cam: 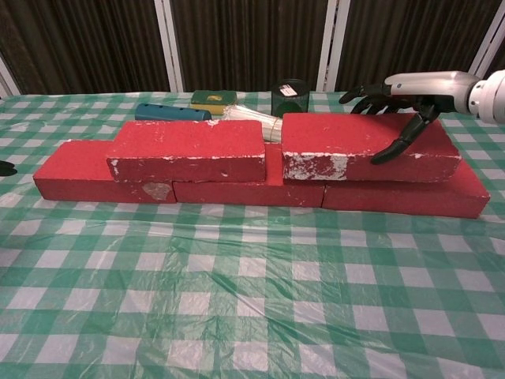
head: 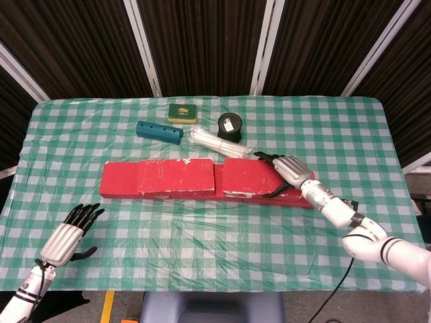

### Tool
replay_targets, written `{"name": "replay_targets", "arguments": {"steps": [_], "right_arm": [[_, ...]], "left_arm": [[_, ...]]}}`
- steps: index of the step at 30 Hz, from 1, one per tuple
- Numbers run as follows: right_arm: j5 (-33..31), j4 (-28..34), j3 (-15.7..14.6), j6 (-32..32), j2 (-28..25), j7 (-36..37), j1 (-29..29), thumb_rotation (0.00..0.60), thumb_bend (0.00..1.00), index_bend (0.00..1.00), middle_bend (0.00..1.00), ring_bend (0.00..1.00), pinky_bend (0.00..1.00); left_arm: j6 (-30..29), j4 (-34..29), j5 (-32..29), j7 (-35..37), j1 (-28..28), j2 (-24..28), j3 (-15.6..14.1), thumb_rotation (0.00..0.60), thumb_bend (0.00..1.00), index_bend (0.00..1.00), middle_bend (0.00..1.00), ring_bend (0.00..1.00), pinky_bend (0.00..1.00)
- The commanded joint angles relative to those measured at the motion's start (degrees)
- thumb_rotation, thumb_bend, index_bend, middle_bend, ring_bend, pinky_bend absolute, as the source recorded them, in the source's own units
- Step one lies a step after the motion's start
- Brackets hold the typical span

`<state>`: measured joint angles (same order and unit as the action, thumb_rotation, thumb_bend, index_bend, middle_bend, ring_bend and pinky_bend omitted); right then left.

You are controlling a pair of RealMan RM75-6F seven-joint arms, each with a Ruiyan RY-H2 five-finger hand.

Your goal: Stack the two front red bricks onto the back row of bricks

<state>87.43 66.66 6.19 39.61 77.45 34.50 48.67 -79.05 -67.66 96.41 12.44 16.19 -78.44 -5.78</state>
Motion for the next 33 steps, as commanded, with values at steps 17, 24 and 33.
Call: {"name": "replay_targets", "arguments": {"steps": [17, 24, 33], "right_arm": [[-0.7, -2.7, -1.1, 0.9, 2.6, 0.8, 1.5, 0.6, 0.18, 0.17, 0.3, 0.29, 0.51], [-1.1, -2.9, -1.2, 1.2, 3.1, 0.3, 1.8, 0.6, 0.18, 0.16, 0.3, 0.29, 0.51], [-2.0, -2.5, -1.3, 0.7, 3.2, -0.8, 2.1, 0.6, 0.18, 0.07, 0.29, 0.26, 0.45]], "left_arm": [[0.6, 0.2, -0.2, -0.1, 0.2, -0.1, 0.1, 0.6, 0.24, 0.0, 0.0, 0.0, 0.02], [0.9, 0.2, -0.2, 0.0, 0.3, -0.2, 0.0, 0.6, 0.24, 0.0, 0.0, 0.0, 0.02], [1.1, 0.3, -0.2, 0.3, 0.4, -0.1, 0.0, 0.6, 0.24, 0.0, 0.0, 0.0, 0.02]]}}
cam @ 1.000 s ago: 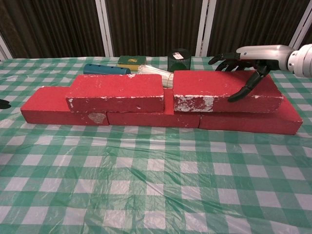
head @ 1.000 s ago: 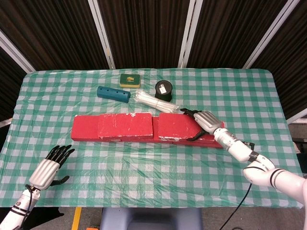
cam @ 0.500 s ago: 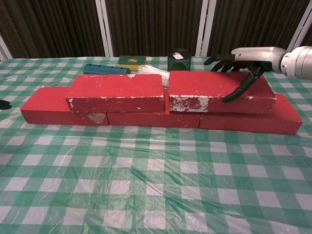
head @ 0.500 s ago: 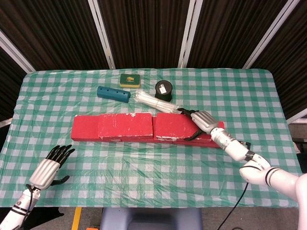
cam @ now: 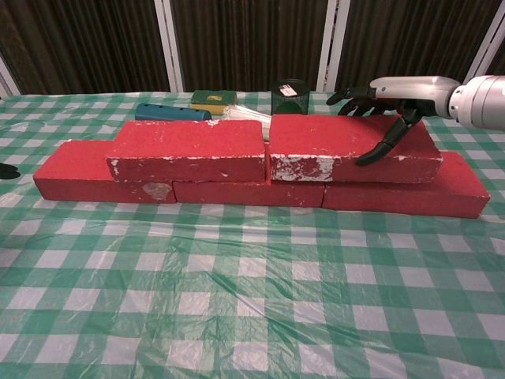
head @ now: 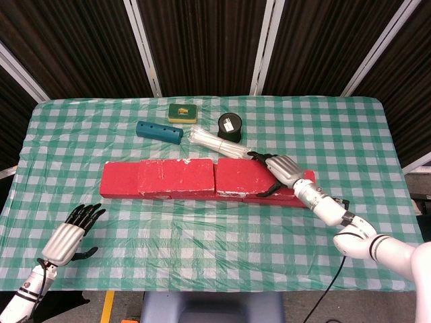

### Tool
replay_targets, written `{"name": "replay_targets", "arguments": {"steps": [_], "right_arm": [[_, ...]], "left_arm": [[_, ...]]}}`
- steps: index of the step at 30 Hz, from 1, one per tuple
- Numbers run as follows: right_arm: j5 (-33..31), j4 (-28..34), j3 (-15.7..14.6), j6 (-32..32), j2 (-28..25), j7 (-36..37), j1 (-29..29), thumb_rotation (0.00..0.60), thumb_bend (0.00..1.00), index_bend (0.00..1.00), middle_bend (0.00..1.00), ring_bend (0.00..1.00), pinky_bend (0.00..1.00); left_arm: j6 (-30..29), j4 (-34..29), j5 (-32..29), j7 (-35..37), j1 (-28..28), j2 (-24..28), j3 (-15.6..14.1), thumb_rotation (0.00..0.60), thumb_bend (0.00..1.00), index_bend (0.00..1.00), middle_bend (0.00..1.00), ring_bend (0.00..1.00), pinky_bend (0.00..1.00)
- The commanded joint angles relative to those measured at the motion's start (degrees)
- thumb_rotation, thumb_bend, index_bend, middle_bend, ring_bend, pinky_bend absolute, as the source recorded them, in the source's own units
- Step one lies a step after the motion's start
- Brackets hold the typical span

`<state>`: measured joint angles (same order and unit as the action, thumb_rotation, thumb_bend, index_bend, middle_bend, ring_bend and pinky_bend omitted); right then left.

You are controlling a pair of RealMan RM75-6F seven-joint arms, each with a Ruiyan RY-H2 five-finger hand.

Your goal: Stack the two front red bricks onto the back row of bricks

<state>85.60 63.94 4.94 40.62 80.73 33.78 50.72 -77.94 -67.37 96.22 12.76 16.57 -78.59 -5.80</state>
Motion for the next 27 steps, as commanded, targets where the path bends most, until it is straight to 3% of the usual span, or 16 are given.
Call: {"name": "replay_targets", "arguments": {"steps": [1, 9, 27], "right_arm": [[-0.3, 0.3, -0.1, -0.6, -0.1, -0.2, 0.2, 0.6, 0.18, 0.03, 0.27, 0.24, 0.44], [-1.7, 1.0, -0.1, -1.8, -0.1, -2.1, 0.4, 0.6, 0.18, 0.0, 0.15, 0.14, 0.36], [-5.6, 1.0, 1.4, -2.2, 1.2, -5.9, -0.1, 0.6, 0.18, 0.0, 0.1, 0.09, 0.32]], "left_arm": [[0.0, 0.0, 0.0, 0.1, 0.0, 0.0, 0.0, 0.6, 0.24, 0.0, 0.0, 0.0, 0.02], [0.1, 0.0, 0.1, 0.4, 0.1, 0.1, -0.1, 0.6, 0.24, 0.0, 0.0, 0.0, 0.02], [0.1, -0.1, 0.1, 0.6, 0.1, 0.3, -0.1, 0.6, 0.24, 0.0, 0.0, 0.0, 0.02]]}}
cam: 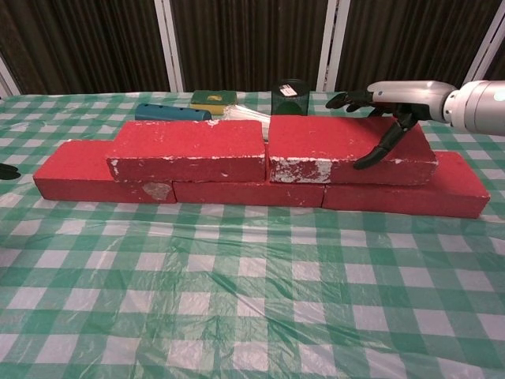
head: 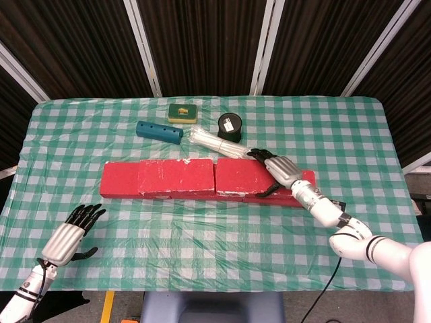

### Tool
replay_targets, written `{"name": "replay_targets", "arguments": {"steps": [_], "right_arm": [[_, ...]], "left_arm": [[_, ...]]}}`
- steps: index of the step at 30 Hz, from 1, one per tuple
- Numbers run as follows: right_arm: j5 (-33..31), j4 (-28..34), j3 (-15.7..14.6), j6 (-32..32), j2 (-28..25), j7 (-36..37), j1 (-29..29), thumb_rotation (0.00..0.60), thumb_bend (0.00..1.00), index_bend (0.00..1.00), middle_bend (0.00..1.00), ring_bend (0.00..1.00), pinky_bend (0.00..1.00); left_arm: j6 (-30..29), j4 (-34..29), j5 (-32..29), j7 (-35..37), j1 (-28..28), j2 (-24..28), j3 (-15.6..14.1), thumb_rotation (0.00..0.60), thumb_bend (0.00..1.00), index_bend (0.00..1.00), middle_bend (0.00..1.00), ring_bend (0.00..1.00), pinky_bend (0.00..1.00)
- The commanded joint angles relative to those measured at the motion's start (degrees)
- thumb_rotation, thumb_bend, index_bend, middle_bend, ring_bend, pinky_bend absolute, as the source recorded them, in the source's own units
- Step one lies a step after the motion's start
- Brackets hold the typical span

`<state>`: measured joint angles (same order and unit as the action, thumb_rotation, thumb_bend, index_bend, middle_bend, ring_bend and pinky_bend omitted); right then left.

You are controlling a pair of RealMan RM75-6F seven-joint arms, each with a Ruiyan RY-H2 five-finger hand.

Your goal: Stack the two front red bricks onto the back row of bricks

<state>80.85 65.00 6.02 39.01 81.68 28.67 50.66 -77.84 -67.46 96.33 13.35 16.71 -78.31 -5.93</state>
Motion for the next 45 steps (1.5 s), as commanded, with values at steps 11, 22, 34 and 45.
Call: {"name": "replay_targets", "arguments": {"steps": [11, 22, 34, 45], "right_arm": [[-3.2, 2.1, 1.2, -2.0, -0.2, -3.2, 0.0, 0.6, 0.17, 0.0, 0.09, 0.08, 0.29], [-4.3, 4.1, 1.6, -3.4, -1.3, -4.8, 0.0, 0.6, 0.17, 0.0, 0.08, 0.08, 0.29], [-4.3, 4.7, 2.2, -2.3, -1.7, -5.3, -0.5, 0.6, 0.17, 0.0, 0.08, 0.08, 0.29], [1.5, 9.2, -0.6, 8.1, -11.5, -2.1, -7.8, 0.6, 0.17, 0.0, 0.01, 0.0, 0.09]], "left_arm": [[-0.1, -0.2, 0.0, 0.1, 0.0, 0.2, 0.0, 0.6, 0.24, 0.0, 0.0, 0.0, 0.02], [-0.2, -0.4, 0.1, 0.2, 0.0, 0.3, -0.1, 0.6, 0.24, 0.0, 0.0, 0.0, 0.02], [-0.4, -0.5, 0.1, 0.2, -0.1, 0.4, 0.0, 0.6, 0.24, 0.0, 0.0, 0.0, 0.02], [-1.8, -1.4, 0.8, -0.5, -0.6, 1.0, -0.2, 0.6, 0.24, 0.0, 0.0, 0.0, 0.02]]}}
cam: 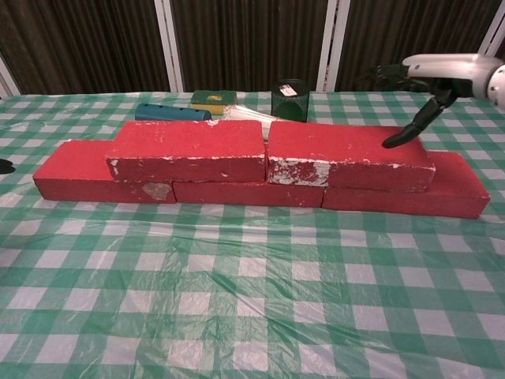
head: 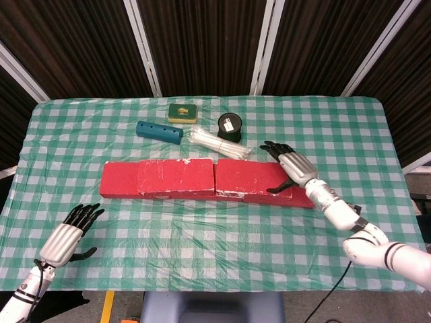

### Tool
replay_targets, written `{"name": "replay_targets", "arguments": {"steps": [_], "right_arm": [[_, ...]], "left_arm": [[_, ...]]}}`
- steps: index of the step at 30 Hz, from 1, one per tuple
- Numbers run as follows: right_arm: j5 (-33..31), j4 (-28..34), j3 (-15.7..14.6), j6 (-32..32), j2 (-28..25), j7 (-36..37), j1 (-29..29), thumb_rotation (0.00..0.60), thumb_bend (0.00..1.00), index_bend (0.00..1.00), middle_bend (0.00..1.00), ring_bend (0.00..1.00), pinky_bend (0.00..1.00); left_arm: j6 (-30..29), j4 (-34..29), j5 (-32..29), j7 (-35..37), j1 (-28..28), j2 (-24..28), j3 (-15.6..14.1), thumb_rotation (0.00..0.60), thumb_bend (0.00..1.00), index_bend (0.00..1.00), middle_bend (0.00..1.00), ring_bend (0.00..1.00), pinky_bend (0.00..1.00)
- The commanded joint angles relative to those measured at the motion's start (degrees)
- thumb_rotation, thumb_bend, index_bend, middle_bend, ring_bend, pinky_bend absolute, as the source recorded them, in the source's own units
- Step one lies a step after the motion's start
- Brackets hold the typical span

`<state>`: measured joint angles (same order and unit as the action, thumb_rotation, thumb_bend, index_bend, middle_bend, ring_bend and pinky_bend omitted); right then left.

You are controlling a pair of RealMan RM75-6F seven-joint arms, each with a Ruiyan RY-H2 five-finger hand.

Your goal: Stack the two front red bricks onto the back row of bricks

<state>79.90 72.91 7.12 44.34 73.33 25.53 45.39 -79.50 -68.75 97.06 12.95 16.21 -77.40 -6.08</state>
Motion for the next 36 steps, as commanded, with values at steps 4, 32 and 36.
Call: {"name": "replay_targets", "arguments": {"steps": [4, 32, 36], "right_arm": [[4.8, 0.6, -4.3, 5.3, -6.6, 1.7, -5.6, 0.6, 0.17, 0.04, 0.0, 0.0, 0.03], [6.7, -6.1, -7.4, -0.6, -0.3, 3.1, -4.7, 0.6, 0.17, 0.3, 0.0, 0.0, 0.0], [6.7, -5.1, -7.2, -0.9, -0.3, 2.8, -4.4, 0.6, 0.17, 0.28, 0.0, 0.0, 0.0]], "left_arm": [[-0.2, -0.5, 0.3, -0.7, -0.1, 0.1, -0.1, 0.6, 0.24, 0.0, 0.0, 0.0, 0.02], [0.6, -0.9, -0.4, -1.0, 0.0, 0.4, 0.2, 0.6, 0.26, 0.0, 0.0, 0.0, 0.02], [0.8, -0.9, -0.4, -1.0, 0.0, 0.4, 0.2, 0.6, 0.26, 0.0, 0.0, 0.0, 0.02]]}}
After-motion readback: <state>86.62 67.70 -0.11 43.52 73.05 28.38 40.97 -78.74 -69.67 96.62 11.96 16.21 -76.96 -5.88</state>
